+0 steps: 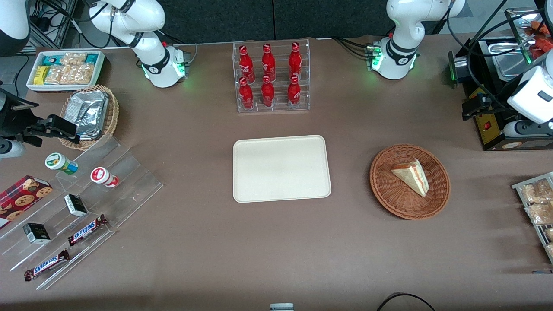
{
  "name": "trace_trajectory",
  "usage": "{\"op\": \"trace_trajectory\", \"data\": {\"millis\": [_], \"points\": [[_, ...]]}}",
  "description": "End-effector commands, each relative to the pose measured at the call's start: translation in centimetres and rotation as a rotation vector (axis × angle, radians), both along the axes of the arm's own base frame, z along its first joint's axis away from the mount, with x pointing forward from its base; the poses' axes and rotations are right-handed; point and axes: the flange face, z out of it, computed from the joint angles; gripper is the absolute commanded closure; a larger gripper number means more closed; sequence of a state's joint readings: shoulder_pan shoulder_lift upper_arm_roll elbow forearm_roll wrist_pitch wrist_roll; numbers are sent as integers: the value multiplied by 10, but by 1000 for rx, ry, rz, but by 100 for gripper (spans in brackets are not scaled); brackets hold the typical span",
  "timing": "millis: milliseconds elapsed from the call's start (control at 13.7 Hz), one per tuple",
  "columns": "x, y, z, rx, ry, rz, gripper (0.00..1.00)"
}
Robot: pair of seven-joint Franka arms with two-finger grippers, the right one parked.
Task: Place sandwich from basket to tray
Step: 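Lower the open left gripper over the wrapped sandwich in the basket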
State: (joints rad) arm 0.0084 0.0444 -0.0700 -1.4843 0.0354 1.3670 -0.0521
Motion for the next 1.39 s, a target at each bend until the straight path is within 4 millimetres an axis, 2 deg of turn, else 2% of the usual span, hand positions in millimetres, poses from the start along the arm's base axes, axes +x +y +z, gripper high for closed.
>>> {"op": "trace_trajectory", "data": {"millis": [0, 73, 292, 438, 583, 875, 1094, 1312], "points": [[0, 0, 4, -4, 13, -23, 0], [1, 1, 1, -2, 19, -21, 0], [20, -1, -32, 8, 53, -18, 0], [37, 1, -66, 19, 49, -10, 0], [42, 6, -101, 68, 51, 0, 0], [37, 1, -172, 109, 10, 218, 0], [29, -11, -219, 123, -44, 397, 0], [19, -19, -252, 118, -115, 570, 0]]}}
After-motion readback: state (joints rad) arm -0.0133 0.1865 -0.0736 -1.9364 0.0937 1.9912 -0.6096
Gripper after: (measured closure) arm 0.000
